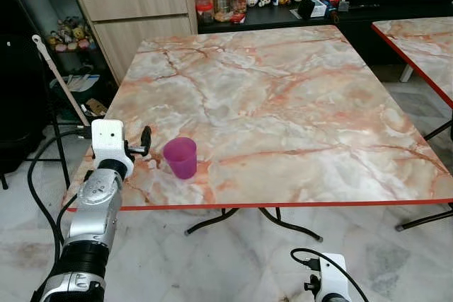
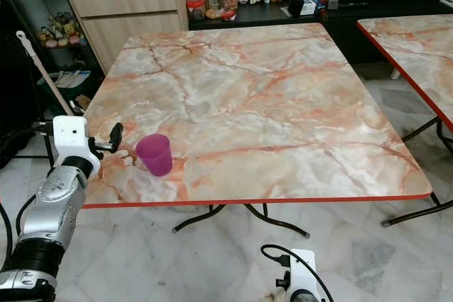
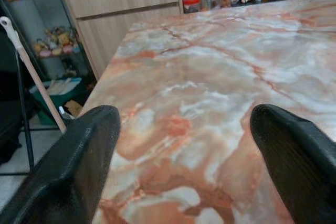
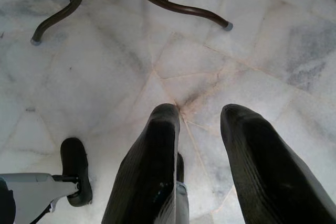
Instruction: Setting the table
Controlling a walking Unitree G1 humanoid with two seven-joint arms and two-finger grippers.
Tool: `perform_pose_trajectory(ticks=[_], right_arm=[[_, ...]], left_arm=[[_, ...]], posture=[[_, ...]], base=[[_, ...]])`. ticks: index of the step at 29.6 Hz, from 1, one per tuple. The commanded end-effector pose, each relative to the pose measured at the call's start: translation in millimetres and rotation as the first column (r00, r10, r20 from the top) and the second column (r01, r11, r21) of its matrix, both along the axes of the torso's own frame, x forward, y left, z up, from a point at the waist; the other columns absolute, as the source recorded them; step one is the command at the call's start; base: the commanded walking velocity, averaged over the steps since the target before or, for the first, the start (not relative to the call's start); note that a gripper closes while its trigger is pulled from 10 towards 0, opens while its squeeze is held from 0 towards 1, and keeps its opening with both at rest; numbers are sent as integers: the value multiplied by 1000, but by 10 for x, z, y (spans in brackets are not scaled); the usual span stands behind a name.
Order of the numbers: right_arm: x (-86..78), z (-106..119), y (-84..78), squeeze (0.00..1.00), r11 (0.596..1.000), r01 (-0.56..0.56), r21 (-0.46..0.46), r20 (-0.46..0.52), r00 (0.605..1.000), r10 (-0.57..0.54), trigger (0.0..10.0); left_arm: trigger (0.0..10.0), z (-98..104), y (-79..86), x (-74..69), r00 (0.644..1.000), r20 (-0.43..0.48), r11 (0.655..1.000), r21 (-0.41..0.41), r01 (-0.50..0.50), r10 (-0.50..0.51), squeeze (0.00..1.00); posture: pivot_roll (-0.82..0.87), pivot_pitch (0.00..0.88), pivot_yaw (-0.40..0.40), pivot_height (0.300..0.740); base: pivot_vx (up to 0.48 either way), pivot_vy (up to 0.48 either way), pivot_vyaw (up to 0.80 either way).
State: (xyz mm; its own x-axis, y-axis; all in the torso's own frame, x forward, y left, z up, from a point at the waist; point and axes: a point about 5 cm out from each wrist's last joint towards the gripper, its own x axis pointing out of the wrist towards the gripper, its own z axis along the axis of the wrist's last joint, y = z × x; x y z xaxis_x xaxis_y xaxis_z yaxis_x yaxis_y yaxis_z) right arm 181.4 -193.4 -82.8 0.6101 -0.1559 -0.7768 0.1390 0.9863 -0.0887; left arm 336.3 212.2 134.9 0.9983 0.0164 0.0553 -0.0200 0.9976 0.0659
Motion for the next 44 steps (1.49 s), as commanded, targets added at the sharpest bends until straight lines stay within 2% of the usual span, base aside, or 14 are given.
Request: perform_pose_trajectory(ticks=[1,11,15,20,44], right_arm=[[22,6,32,0,1000,9,12,5,1000,-10,10000],[45,16,31,0,1000,8,11,9,1000,-8,10000],[63,22,47,0,1000,2,11,10,1000,-2,10000],[65,22,52,0,1000,1,12,10,1000,-2,10000],[65,22,52,0,1000,1,12,10,1000,-2,10000]], left_arm=[[0,46,-22,42,1000,-4,1000,-1,11,-11,0],[0,93,-81,101,998,-31,999,10,52,-52,0],[0,75,-279,101,965,-105,971,-15,238,-239,0],[0,88,-328,99,952,-117,958,14,288,-284,0],[0,88,-328,99,952,-117,958,14,288,-284,0]], posture=[[32,5,89,740],[31,0,87,740],[30,0,92,740],[27,0,95,740],[27,0,95,740]], base=[[0,0,0],[0,0,0],[0,0,0],[0,0,0],[0,0,0]])
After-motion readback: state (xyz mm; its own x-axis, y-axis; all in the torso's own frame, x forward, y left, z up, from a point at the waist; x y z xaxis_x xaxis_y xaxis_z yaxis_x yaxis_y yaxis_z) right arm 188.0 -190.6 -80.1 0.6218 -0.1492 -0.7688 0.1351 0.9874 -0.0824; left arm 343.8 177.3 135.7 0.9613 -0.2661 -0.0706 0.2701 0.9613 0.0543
